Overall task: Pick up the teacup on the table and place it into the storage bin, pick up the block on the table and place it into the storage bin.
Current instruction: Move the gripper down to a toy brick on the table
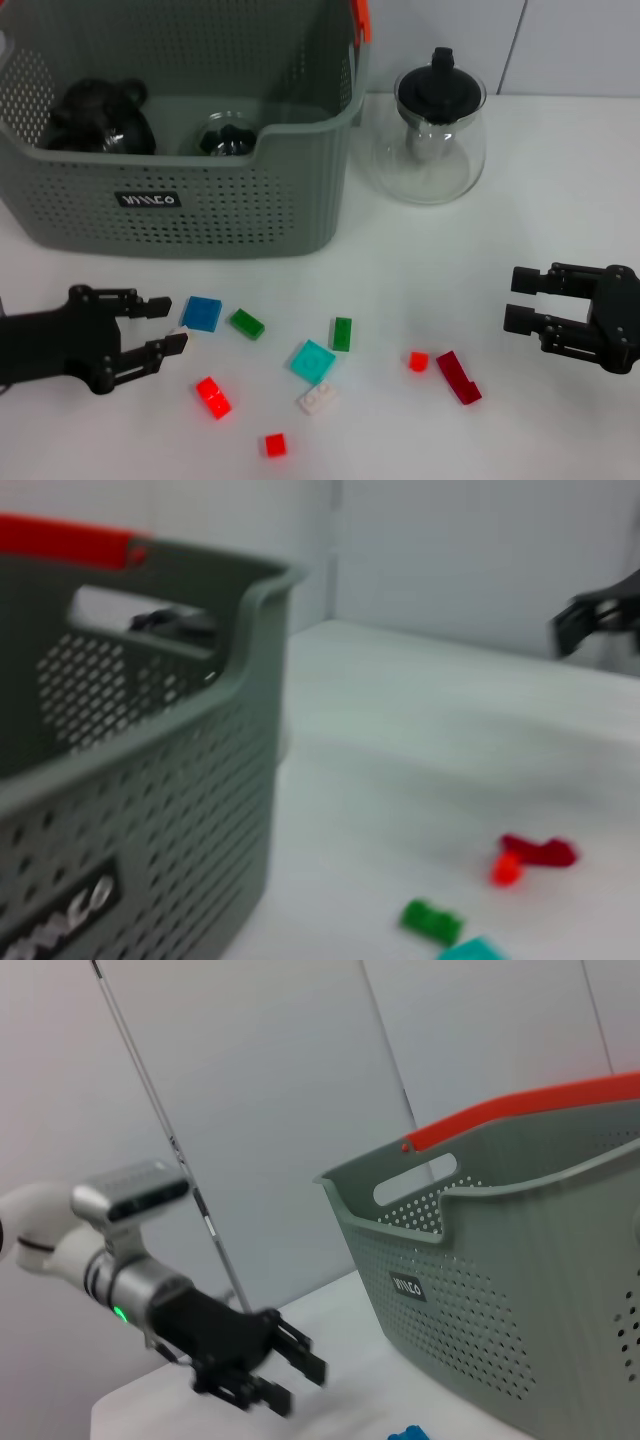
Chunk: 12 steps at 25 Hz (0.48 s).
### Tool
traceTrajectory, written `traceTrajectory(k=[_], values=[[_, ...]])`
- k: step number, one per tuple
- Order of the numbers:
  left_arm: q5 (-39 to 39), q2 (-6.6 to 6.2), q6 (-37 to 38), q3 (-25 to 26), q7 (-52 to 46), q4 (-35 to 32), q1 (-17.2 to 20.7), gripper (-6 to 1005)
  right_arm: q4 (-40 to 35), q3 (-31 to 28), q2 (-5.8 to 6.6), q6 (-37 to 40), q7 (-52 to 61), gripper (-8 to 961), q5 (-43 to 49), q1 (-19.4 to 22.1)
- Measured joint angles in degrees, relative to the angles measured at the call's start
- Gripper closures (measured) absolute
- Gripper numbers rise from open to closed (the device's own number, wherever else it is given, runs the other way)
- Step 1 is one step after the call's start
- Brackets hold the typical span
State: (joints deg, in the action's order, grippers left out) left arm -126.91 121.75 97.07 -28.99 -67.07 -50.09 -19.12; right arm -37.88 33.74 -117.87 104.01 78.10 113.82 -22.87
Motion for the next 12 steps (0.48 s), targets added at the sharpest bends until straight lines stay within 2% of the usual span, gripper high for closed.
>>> traceTrajectory(k=[1, 3, 12], values=[[-0.4, 0.61, -2.7, 0.1, 1.0, 1.1, 0.3, 541, 0.0, 0.0, 0.01, 0.0, 0.0, 370, 0.0, 0.0], [-0.7, 1.05, -5.9, 0.1, 1.8, 2.6, 0.6, 542, 0.0, 0.0, 0.01, -0.1, 0.0, 370, 0.0, 0.0], [-0.2, 1.66, -13.6, 0.3, 4.0, 6.8, 0.8, 568, 0.2, 0.0, -0.04, -0.4, 0.0, 370, 0.0, 0.2]])
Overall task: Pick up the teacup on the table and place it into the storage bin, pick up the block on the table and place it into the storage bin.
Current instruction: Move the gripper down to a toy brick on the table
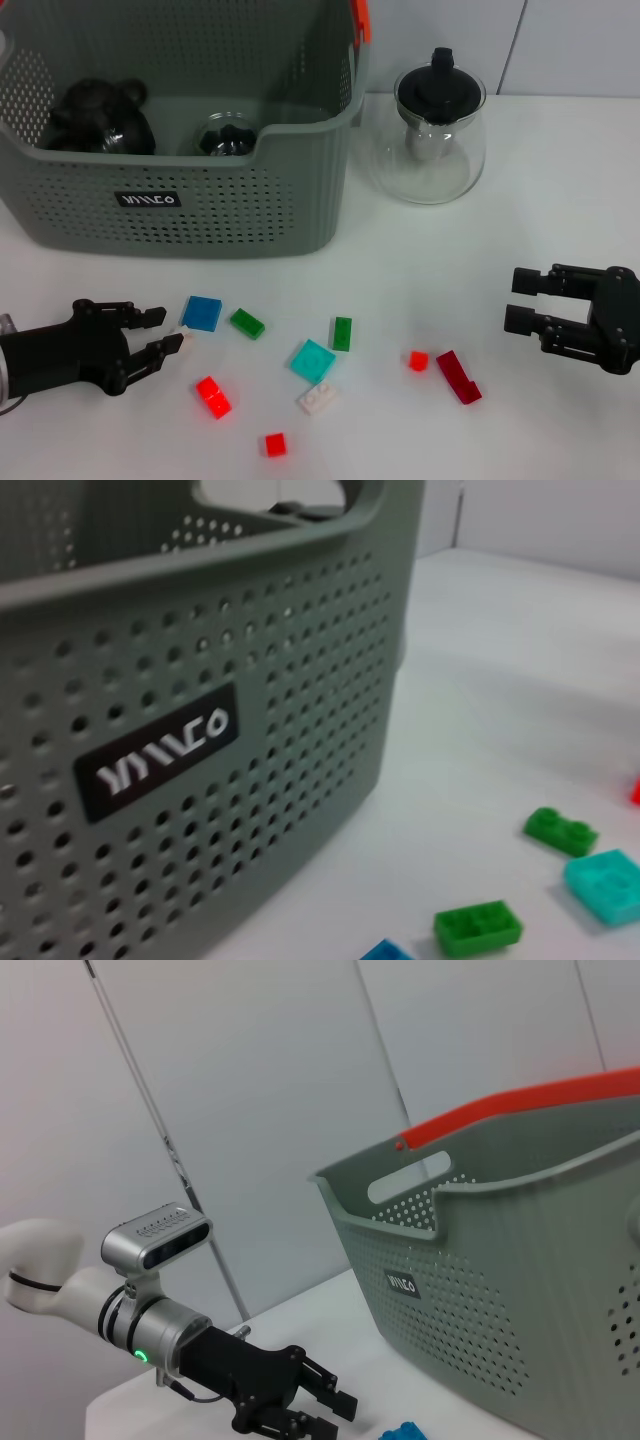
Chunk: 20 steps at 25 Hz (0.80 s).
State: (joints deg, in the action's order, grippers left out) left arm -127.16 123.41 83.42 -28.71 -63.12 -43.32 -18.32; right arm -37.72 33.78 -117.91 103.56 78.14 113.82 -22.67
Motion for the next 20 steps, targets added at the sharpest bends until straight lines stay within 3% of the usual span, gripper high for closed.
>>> traceTrajectory(k=[20], values=[[-1.0, 0.59, -5.0, -0.4, -0.2, 2.0, -0.1, 650, 0.6, 0.2, 0.14, -0.2, 0.0, 370, 0.0, -0.3]])
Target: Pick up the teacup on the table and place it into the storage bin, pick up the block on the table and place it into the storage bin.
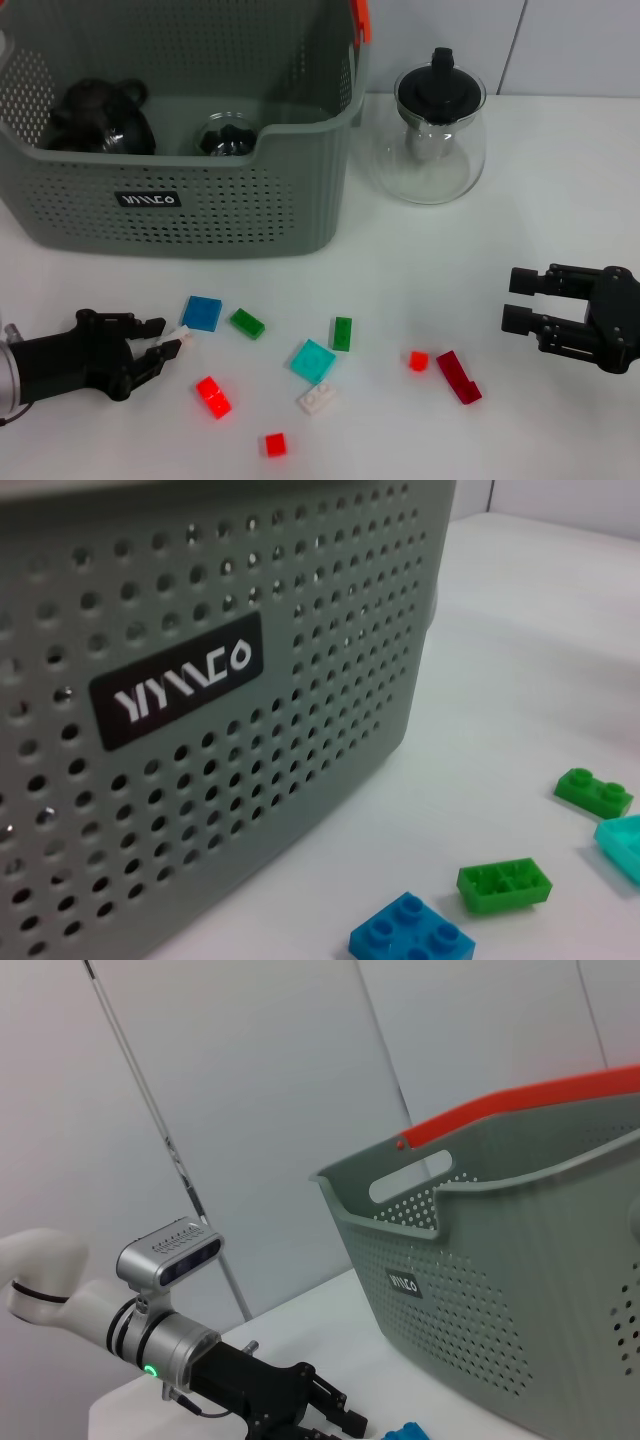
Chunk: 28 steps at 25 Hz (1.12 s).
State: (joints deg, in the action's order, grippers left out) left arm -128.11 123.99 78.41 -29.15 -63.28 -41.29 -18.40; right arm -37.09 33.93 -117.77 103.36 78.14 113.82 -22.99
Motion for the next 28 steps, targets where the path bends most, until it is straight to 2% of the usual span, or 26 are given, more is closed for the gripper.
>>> traceTrajectory(k=[8, 13, 16, 21, 24, 28], values=[[-0.2, -0.13, -1.4, 0.0, -3.4, 0.6, -0.8, 668, 0.0, -0.1, 0.0, 0.0, 0.0, 370, 0.0, 0.0], [0.1, -0.91, 3.0, 1.0, -4.5, -0.8, -0.7, 839, 0.0, -0.2, 0.0, 0.2, 0.0, 370, 0.0, 0.0], [0.5, -3.02, 10.8, 4.6, -6.6, -1.9, -1.0, 831, 0.0, -0.2, 0.0, 0.4, 0.0, 370, 0.0, 0.0], [0.8, -8.28, 27.1, 14.7, -9.3, -0.4, -4.4, 819, 0.0, -0.1, 0.09, 0.5, 0.0, 370, 0.0, -0.3], [1.7, -10.2, 33.9, 19.6, -12.2, -0.2, -7.2, 811, 0.0, 0.1, 0.09, 0.3, 0.0, 370, 0.0, -0.4], [6.3, -12.01, 36.1, 22.1, -19.5, -1.0, -10.5, 801, 0.0, 0.0, 0.1, 0.4, 0.0, 370, 0.0, -0.5]])
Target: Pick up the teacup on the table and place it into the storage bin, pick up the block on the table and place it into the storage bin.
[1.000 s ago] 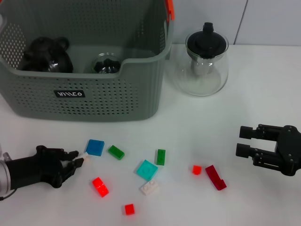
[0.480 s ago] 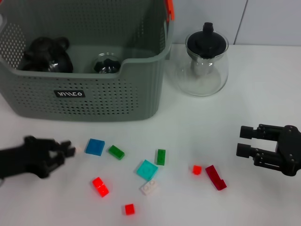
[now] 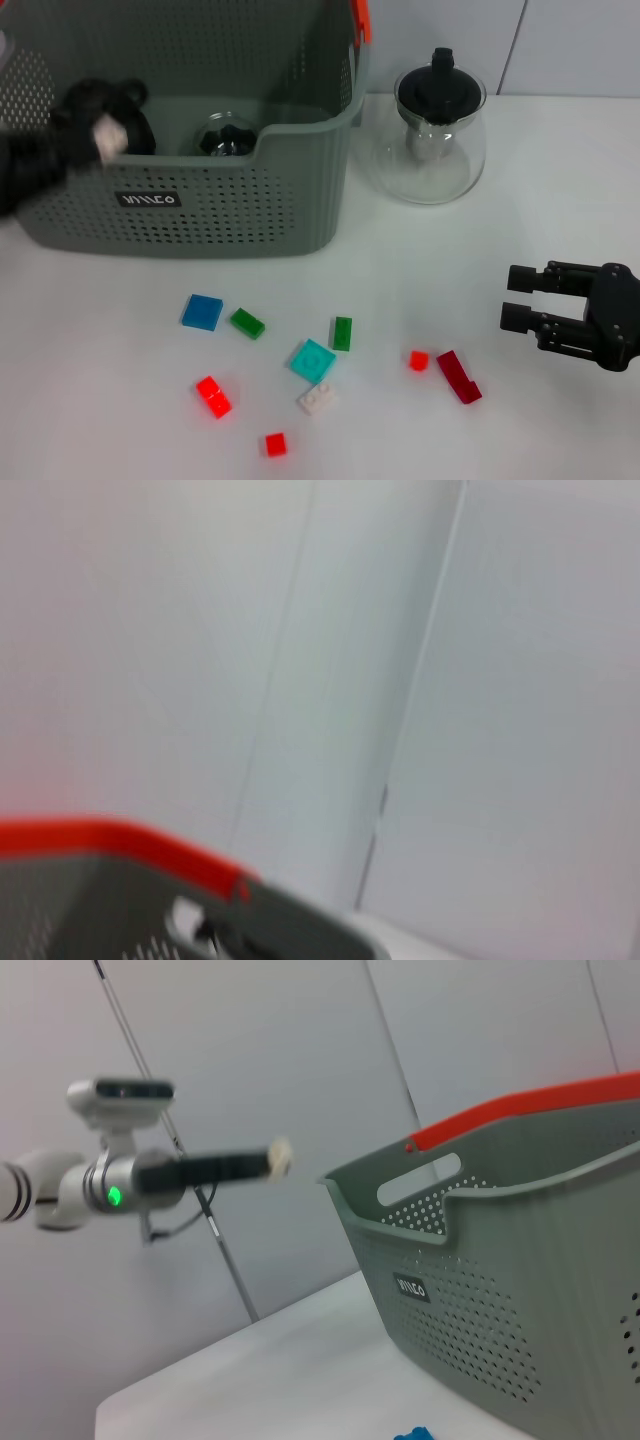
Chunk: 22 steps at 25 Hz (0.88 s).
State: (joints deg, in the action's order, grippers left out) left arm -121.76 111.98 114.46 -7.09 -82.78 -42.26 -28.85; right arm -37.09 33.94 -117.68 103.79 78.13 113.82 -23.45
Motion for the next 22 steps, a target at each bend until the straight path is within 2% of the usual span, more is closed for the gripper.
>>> traceTrajectory(k=[3, 8, 11, 13, 15, 19, 22], values=[[3.0, -1.02, -2.3, 0.0, -5.9, -1.7, -3.0, 793, 0.0, 0.0, 0.0, 0.1, 0.0, 370, 0.0, -0.2], [3.3, -2.53, -11.7, -2.4, -16.0, -4.2, -8.4, 780, 0.0, 0.0, 0.0, 0.1, 0.0, 370, 0.0, -0.4], [2.7, -3.15, -20.6, -10.7, -23.2, -5.5, -10.6, 773, 0.0, 0.0, 0.0, 0.1, 0.0, 370, 0.0, -0.5], [1.1, -3.19, -28.4, -18.6, -27.5, -6.9, -11.3, 768, 0.0, 0.1, 0.0, 0.1, 0.0, 370, 0.0, -0.6], [-2.5, -2.57, -36.4, -27.1, -31.4, -8.5, -12.1, 763, 0.0, 0.1, -0.01, 0.1, 0.0, 370, 0.0, -0.7], [-10.1, -0.42, -46.4, -35.9, -34.4, -9.4, -13.3, 752, 0.0, 0.1, -0.01, 0.1, 0.1, 370, 0.0, -0.7], [-16.9, 0.97, -51.5, -39.9, -39.2, -9.1, -14.6, 745, 0.0, 0.0, -0.01, 0.1, 0.4, 370, 0.0, -0.7]])
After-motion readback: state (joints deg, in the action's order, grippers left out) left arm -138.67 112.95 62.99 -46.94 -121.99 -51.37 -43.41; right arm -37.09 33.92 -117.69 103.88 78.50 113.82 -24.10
